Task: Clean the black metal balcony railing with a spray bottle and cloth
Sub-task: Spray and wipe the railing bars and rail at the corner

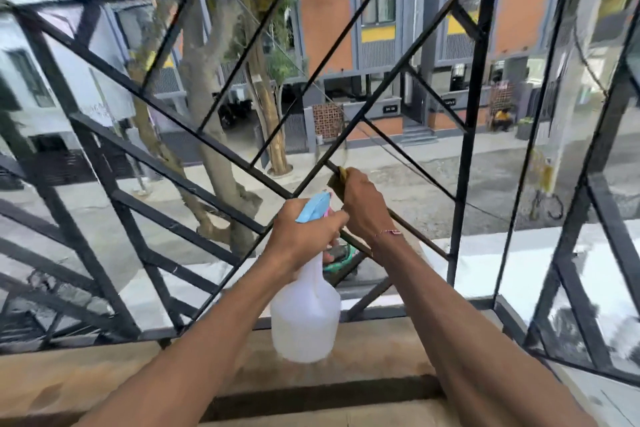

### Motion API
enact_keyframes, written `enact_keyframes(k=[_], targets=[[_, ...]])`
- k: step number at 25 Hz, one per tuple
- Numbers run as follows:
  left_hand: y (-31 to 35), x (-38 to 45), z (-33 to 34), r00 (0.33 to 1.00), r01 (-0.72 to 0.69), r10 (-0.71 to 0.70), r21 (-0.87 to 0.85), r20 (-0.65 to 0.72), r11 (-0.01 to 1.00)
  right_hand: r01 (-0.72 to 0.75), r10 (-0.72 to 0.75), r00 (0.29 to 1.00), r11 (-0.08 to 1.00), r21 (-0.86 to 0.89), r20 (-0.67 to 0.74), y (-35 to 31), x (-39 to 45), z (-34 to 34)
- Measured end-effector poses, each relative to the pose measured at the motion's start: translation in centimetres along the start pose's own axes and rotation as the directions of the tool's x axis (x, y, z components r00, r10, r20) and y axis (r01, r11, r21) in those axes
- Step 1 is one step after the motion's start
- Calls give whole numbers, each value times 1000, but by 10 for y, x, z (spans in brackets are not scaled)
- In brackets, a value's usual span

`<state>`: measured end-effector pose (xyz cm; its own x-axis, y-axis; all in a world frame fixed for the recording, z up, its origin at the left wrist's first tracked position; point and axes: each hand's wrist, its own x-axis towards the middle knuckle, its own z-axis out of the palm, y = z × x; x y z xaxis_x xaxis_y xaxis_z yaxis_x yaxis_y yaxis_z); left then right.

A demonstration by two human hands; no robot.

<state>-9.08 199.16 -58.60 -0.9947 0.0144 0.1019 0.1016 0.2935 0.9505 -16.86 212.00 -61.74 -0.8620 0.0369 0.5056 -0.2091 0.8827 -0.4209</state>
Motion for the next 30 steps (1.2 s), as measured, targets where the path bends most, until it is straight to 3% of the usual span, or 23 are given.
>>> enact_keyframes(k=[9,13,23,30], targets=[[-2,-15,-3,998,56,-54,-71,30,996,-32,31,999,998,-48,-12,-1,-3,-3],[-7,-5,-3,999,17,-15,-51,49,999,-39,38,999,998,-54,-22,1,1,0],[-13,33,12,999,-19,18,24,32,1000,-21,30,990,998,-66,138,11,22,-2],[-20,41,21,998,-52,51,24,35,998,24,-22,995,999,-22,96,19,21,4]])
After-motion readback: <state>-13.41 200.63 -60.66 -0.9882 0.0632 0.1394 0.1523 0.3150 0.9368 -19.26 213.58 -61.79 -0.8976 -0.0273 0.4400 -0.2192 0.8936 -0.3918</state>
